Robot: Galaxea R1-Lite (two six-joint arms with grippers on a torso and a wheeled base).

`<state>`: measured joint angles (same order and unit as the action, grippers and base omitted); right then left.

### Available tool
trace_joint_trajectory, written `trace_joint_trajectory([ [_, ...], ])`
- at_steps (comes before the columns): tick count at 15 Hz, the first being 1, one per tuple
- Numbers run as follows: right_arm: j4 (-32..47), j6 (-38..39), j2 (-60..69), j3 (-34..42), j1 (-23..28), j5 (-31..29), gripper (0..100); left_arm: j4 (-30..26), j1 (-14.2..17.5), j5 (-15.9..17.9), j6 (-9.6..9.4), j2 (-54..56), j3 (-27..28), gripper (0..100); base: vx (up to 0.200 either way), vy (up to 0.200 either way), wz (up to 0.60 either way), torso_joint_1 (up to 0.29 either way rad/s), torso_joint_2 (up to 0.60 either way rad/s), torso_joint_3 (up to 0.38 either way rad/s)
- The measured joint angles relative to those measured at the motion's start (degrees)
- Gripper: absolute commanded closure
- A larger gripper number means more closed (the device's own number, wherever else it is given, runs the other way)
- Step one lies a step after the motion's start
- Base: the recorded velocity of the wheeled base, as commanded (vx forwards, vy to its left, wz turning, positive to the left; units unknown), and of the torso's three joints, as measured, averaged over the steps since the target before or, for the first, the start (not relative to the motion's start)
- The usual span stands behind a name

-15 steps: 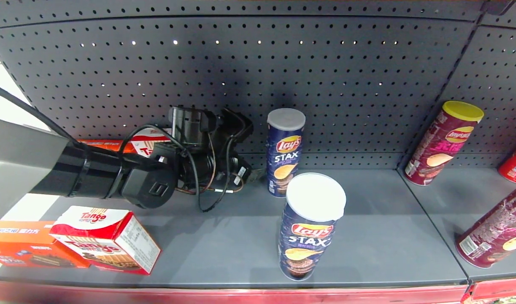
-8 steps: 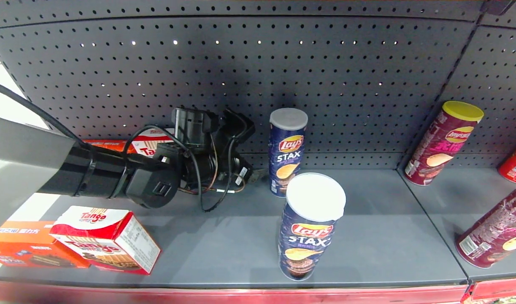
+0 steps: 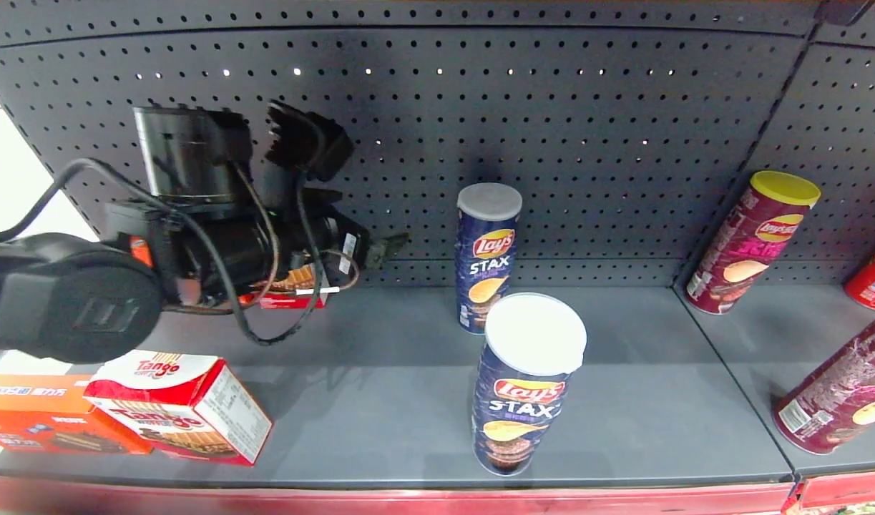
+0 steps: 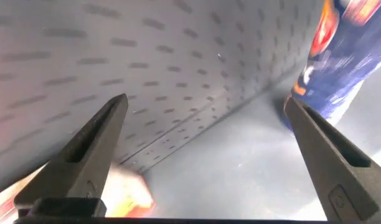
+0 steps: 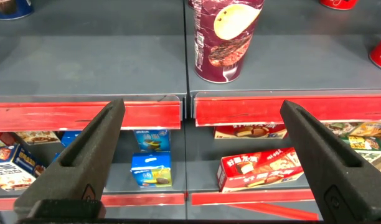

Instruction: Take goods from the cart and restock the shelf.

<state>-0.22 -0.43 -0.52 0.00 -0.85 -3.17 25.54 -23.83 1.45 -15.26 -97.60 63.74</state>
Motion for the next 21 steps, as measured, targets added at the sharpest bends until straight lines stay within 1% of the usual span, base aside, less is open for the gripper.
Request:
trace_joint_trajectory([
  [2, 0.0, 0.0, 0.0, 0.0, 0.0, 0.0, 0, 2.5, 0.1, -2.8, 3.23, 7.1, -5.4, 0, 0.0, 0.0, 0.0, 0.0, 0.0, 0.0],
  [4, 0.0, 0.0, 0.0, 0.0, 0.0, 0.0, 0, 3.3, 0.2, -4.1, 5.08, 15.2, -12.4, 0, 0.0, 0.0, 0.0, 0.0, 0.0, 0.0],
  [7, 0.0, 0.0, 0.0, 0.0, 0.0, 0.0, 0, 2.9, 0.2, -4.6, 6.62, 30.6, -22.0, 0, 0.0, 0.0, 0.0, 0.0, 0.0, 0.0],
  [9, 0.0, 0.0, 0.0, 0.0, 0.0, 0.0, 0, 0.1, 0.2, -4.7, 7.01, 41.3, -27.1, 0, 0.0, 0.0, 0.0, 0.0, 0.0, 0.0],
  [10, 0.0, 0.0, 0.0, 0.0, 0.0, 0.0, 0, -3.0, 1.3, -4.4, 7.25, 47.8, -30.0, 0, 0.0, 0.0, 0.0, 0.0, 0.0, 0.0],
  [12, 0.0, 0.0, 0.0, 0.0, 0.0, 0.0, 0, -8.2, 4.6, -3.3, 8.57, 60.7, -35.9, 0, 0.0, 0.0, 0.0, 0.0, 0.0, 0.0],
  [14, 0.0, 0.0, 0.0, 0.0, 0.0, 0.0, 0, -12.3, 9.9, 0.3, 10.09, 73.6, -45.0, 0, 0.0, 0.0, 0.0, 0.0, 0.0, 0.0],
  [15, 0.0, 0.0, 0.0, 0.0, 0.0, 0.0, 0, -13.2, 12.8, 2.8, 10.42, 79.0, -50.1, 0, 0.0, 0.0, 0.0, 0.0, 0.0, 0.0],
  [16, 0.0, 0.0, 0.0, 0.0, 0.0, 0.0, 0, -13.4, 15.3, 5.3, 10.53, 83.6, -55.4, 0, 0.0, 0.0, 0.0, 0.0, 0.0, 0.0],
  [17, 0.0, 0.0, 0.0, 0.0, 0.0, 0.0, 0, -13.9, 17.1, 7.3, 10.2, 86.7, -59.3, 0, 0.0, 0.0, 0.0, 0.0, 0.0, 0.0],
  [18, 0.0, 0.0, 0.0, 0.0, 0.0, 0.0, 0, -16.4, 18.4, 8.1, 9.79, 89.0, -61.4, 0, 0.0, 0.0, 0.0, 0.0, 0.0, 0.0],
  [19, 0.0, 0.0, 0.0, 0.0, 0.0, 0.0, 0, -20.5, 19.0, 8.2, 9.5, 90.6, -62.7, 0, 0.0, 0.0, 0.0, 0.0, 0.0, 0.0],
  [21, 0.0, 0.0, 0.0, 0.0, 0.0, 0.0, 0, -21.8, 19.4, 8.3, 9.47, 92.2, -63.5, 0, 0.0, 0.0, 0.0, 0.0, 0.0, 0.0],
])
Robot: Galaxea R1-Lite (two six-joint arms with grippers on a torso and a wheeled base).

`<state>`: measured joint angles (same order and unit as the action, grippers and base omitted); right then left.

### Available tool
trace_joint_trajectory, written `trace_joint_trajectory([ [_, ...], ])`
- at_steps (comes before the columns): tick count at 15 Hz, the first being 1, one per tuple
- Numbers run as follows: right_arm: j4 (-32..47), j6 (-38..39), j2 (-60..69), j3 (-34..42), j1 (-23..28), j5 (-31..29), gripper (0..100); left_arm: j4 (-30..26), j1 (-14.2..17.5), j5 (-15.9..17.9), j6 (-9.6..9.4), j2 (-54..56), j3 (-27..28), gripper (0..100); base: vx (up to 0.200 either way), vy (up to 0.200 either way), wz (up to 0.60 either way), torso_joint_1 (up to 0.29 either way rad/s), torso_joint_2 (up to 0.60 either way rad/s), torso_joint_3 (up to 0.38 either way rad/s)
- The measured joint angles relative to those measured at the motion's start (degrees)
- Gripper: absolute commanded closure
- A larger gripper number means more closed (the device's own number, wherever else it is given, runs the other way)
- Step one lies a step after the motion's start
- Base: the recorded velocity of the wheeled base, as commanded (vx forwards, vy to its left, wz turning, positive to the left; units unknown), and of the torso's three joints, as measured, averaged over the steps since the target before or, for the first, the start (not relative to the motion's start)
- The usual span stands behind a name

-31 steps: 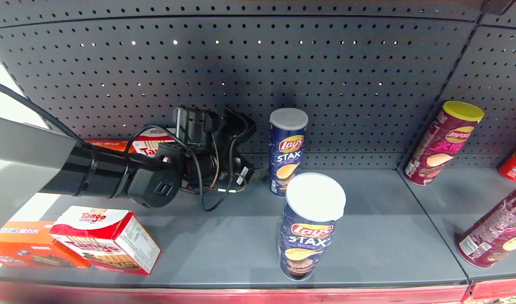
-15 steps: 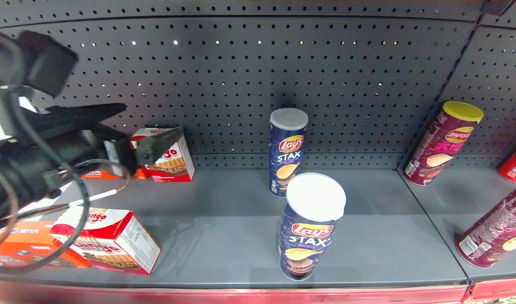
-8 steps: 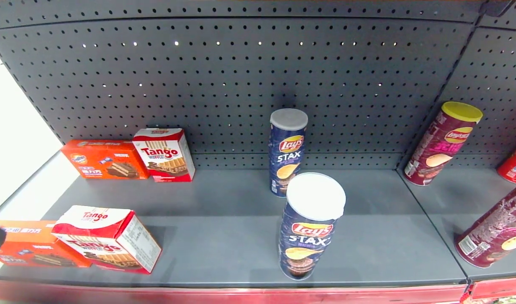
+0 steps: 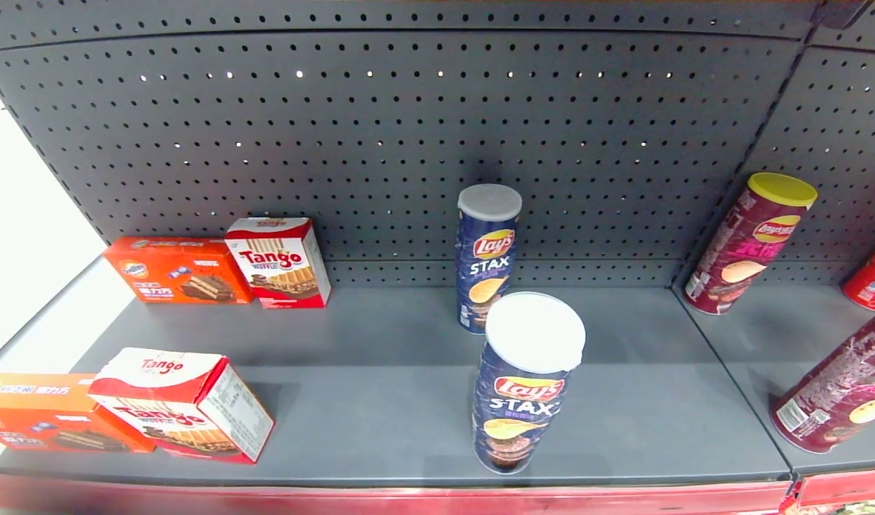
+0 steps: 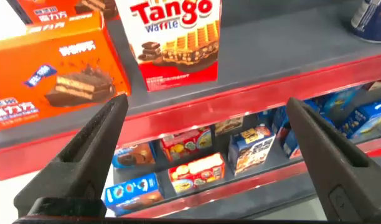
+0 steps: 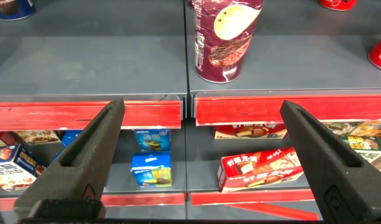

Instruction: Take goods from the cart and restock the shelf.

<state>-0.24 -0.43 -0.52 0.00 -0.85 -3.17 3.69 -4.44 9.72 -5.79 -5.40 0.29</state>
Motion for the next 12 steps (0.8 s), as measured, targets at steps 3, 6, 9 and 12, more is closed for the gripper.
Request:
trace_joint_trajectory([
  [3, 0.0, 0.0, 0.0, 0.0, 0.0, 0.0, 0, 0.0, 0.1, 0.0, 2.65, 1.0, -0.3, 0, 0.0, 0.0, 0.0, 0.0, 0.0, 0.0],
  [6, 0.0, 0.0, 0.0, 0.0, 0.0, 0.0, 0, -0.2, 0.3, -1.7, 4.95, 1.2, -0.3, 0, 0.0, 0.0, 0.0, 0.0, 0.0, 0.0],
  [9, 0.0, 0.0, 0.0, 0.0, 0.0, 0.0, 0, -0.6, 2.2, -4.1, 4.95, 1.3, -0.3, 0, 0.0, 0.0, 0.0, 0.0, 0.0, 0.0],
  [12, 0.0, -0.2, 0.0, 0.0, 0.0, 0.2, 0, -0.6, 2.4, -2.9, 4.92, 1.5, -0.3, 0, 0.0, 0.0, 0.0, 0.0, 0.0, 0.0],
])
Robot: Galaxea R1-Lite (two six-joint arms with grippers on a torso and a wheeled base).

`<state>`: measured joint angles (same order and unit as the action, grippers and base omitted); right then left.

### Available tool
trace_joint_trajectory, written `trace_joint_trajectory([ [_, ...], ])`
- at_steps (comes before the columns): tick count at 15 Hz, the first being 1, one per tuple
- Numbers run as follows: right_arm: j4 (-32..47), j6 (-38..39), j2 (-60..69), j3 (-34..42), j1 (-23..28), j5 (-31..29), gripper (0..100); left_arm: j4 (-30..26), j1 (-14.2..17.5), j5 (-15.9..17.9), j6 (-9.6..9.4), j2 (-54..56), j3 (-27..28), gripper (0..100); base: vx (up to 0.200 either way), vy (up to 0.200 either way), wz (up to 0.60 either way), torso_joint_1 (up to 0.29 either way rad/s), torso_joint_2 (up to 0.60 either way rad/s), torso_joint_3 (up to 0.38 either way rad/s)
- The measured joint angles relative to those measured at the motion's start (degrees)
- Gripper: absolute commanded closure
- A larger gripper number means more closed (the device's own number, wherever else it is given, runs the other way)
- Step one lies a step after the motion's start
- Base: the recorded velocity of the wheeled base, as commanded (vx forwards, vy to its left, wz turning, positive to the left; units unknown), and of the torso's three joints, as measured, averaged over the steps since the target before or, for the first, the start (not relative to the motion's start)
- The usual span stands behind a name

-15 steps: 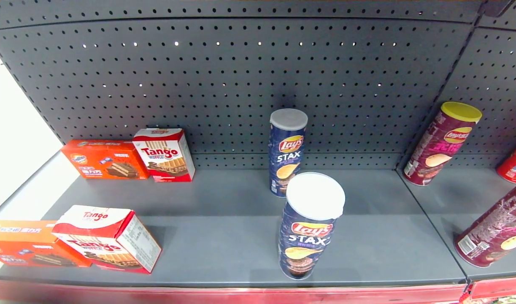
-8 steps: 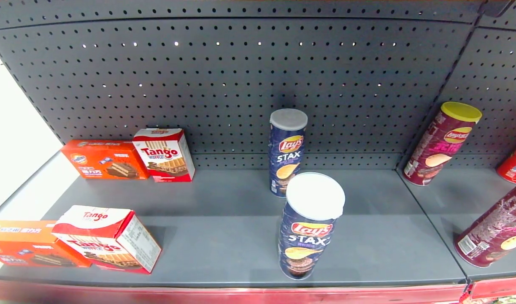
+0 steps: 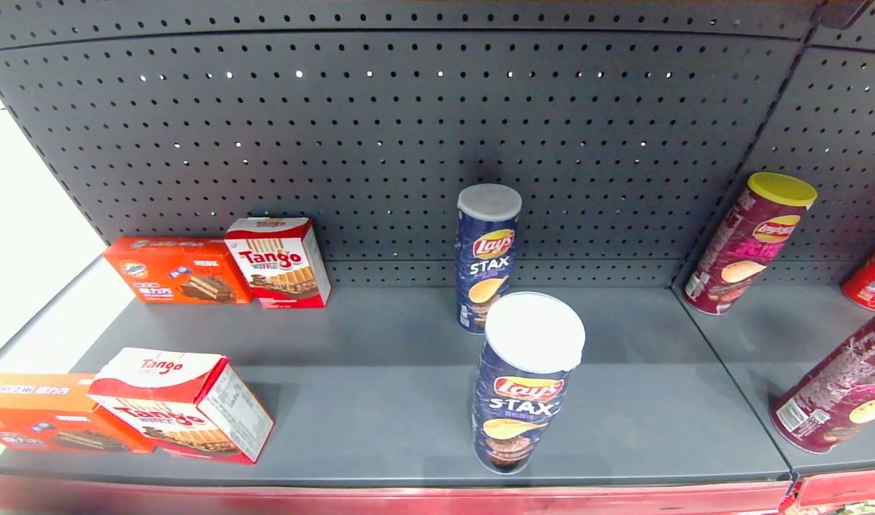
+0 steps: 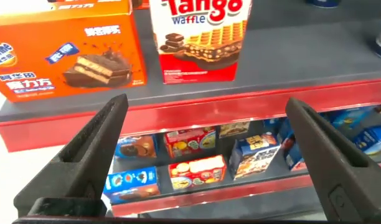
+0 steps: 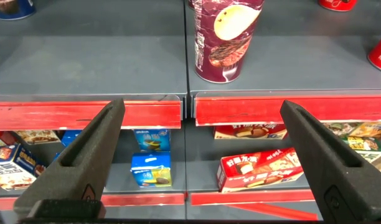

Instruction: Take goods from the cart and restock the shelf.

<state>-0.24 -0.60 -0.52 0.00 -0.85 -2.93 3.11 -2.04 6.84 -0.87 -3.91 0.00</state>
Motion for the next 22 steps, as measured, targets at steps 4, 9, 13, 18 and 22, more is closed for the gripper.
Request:
trace_joint_trajectory([
  [4, -0.9, -0.7, -2.3, -2.2, -0.8, 3.0, 0, -0.1, -1.2, 2.4, 0.02, -0.4, 0.0, 0, 0.0, 0.0, 0.0, 0.0, 0.0, 0.0],
  [9, -3.2, -4.4, -22.4, -16.5, -7.8, 11.4, 0, -0.1, -2.8, 2.2, 0.05, -0.8, 0.0, 0, 0.0, 0.0, 0.0, 0.0, 0.0, 0.0],
  [13, -10.1, -8.3, -44.3, -23.2, -27.2, 9.4, 0, -0.1, -3.0, 1.7, 0.24, -0.9, 0.0, 0, 0.0, 0.0, 0.0, 0.0, 0.0, 0.0],
  [18, -14.3, -9.2, -63.2, -26.4, -35.4, 6.5, 0, 0.0, -3.1, 2.0, 0.43, -0.9, 0.1, 0, 0.0, 0.0, 0.0, 0.0, 0.0, 0.0],
  [22, -14.5, -9.2, -71.4, -30.8, -36.0, 3.9, 0, 0.0, -3.1, 2.2, 0.44, -0.9, 0.1, 0, 0.0, 0.0, 0.0, 0.0, 0.0, 0.0],
])
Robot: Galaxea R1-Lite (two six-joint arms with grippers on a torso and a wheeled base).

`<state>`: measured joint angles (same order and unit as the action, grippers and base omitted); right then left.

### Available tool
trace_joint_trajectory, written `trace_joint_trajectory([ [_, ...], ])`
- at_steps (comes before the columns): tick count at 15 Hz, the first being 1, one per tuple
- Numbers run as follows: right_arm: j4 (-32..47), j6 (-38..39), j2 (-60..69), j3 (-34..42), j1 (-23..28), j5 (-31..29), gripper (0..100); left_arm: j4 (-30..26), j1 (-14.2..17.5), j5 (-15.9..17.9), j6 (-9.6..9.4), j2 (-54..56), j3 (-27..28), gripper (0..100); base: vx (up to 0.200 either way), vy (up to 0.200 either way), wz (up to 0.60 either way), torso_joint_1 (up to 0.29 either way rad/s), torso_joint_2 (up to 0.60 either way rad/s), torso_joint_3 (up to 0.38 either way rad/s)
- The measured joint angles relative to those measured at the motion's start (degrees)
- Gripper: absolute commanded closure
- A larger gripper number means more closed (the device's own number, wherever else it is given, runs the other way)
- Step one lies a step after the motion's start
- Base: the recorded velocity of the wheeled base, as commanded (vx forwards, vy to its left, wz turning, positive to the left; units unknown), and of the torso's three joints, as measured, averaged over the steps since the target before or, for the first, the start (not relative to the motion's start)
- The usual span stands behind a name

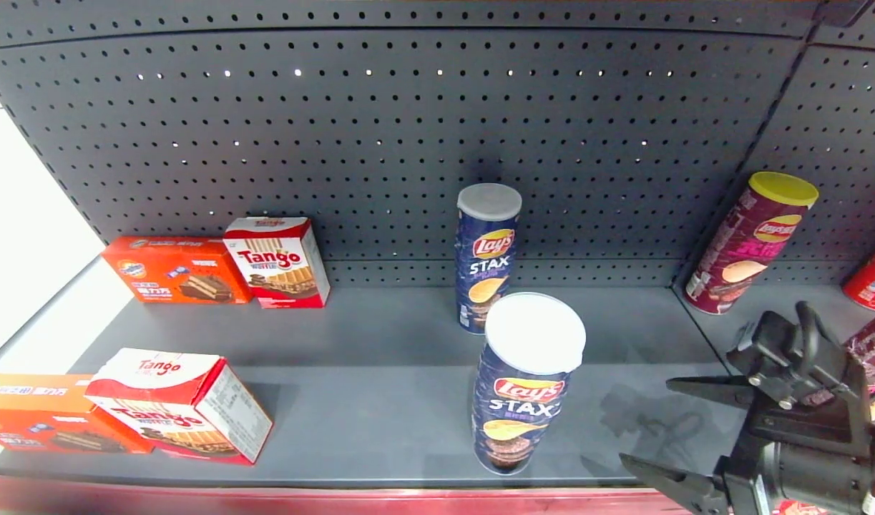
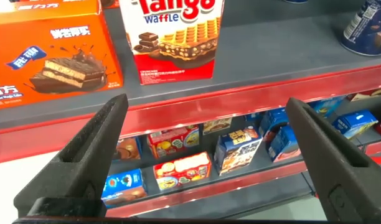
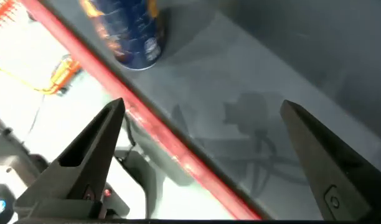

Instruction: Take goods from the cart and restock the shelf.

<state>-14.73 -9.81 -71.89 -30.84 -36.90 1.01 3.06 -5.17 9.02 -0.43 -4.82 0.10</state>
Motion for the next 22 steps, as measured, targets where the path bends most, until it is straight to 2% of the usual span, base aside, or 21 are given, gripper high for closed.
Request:
trace_joint_trajectory([
  [4, -0.1, 0.1, -7.0, -6.7, 0.4, -3.0, 0, 0.0, 0.0, 0.0, 0.1, 0.0, 0.0, 0, 0.0, 0.0, 0.0, 0.0, 0.0, 0.0],
  [10, -0.2, 0.0, -14.4, -14.4, 0.0, -3.2, 0, 0.0, 0.0, -0.1, 0.1, -0.1, 0.0, 0, 0.0, 0.0, 0.0, 0.0, 0.0, 0.0],
  [17, 0.0, 0.0, -12.2, -10.4, -1.0, -2.8, 0, 0.0, 0.0, -0.1, 0.1, -0.1, 0.0, 0, 0.0, 0.0, 0.0, 0.0, 0.0, 0.0],
  [22, -0.1, 0.0, -12.0, -11.7, -2.8, -2.8, 0, 0.0, 0.0, -0.1, 0.1, -0.1, 0.0, 0, 0.0, 0.0, 0.0, 0.0, 0.0, 0.0],
])
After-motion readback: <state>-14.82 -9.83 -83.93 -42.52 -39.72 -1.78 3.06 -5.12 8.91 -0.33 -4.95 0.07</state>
